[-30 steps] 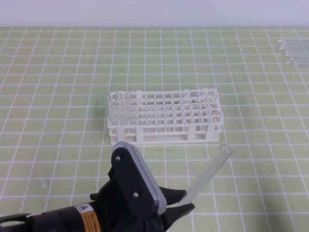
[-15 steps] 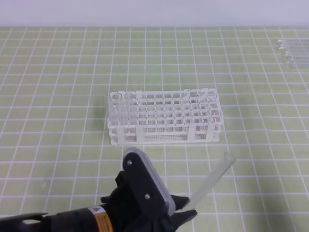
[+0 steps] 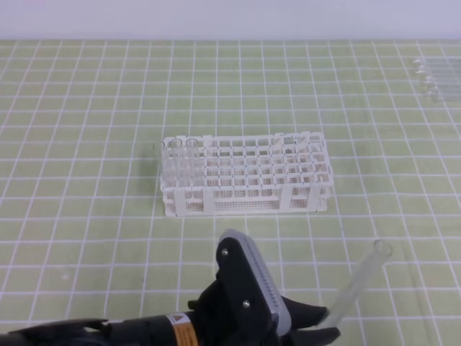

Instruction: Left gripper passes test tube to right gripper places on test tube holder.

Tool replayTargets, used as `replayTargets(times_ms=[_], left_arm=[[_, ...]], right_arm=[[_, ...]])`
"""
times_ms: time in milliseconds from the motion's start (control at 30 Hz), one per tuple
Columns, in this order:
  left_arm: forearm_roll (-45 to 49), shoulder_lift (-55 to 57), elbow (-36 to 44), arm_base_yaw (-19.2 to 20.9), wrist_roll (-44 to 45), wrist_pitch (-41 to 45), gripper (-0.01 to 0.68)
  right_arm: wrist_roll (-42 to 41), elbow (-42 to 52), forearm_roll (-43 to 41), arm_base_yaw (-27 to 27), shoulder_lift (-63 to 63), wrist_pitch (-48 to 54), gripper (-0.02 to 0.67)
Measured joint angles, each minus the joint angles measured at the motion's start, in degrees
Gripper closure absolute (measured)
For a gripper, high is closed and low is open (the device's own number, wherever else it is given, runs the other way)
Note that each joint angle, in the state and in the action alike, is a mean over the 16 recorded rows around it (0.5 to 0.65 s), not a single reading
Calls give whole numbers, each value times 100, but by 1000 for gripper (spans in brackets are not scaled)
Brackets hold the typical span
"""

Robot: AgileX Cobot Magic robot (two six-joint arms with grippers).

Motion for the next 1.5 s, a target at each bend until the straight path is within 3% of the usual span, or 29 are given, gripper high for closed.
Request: replayTargets(times_ms=[200,567,700,1000,1500], left_arm=[[167,238,0,0,8,-562,646],[468,396,-2,-4,-64,-868,635],[485,399,-3,-4,-69,-909,629],[490,471,-26,-53,-71,-1067,612],[479,962,-471,-516,-58,-1248,629]], right_arm=[[-1462,-504,277,0,381,950,598],[-3046,-1098,313,0,1433,2208,319],[-3386,-1159,308,0,1638,2476,249],[-3810,-1169,304,0,1743,2721,218],[-4072,-1169,229,0,1743,2889,218]])
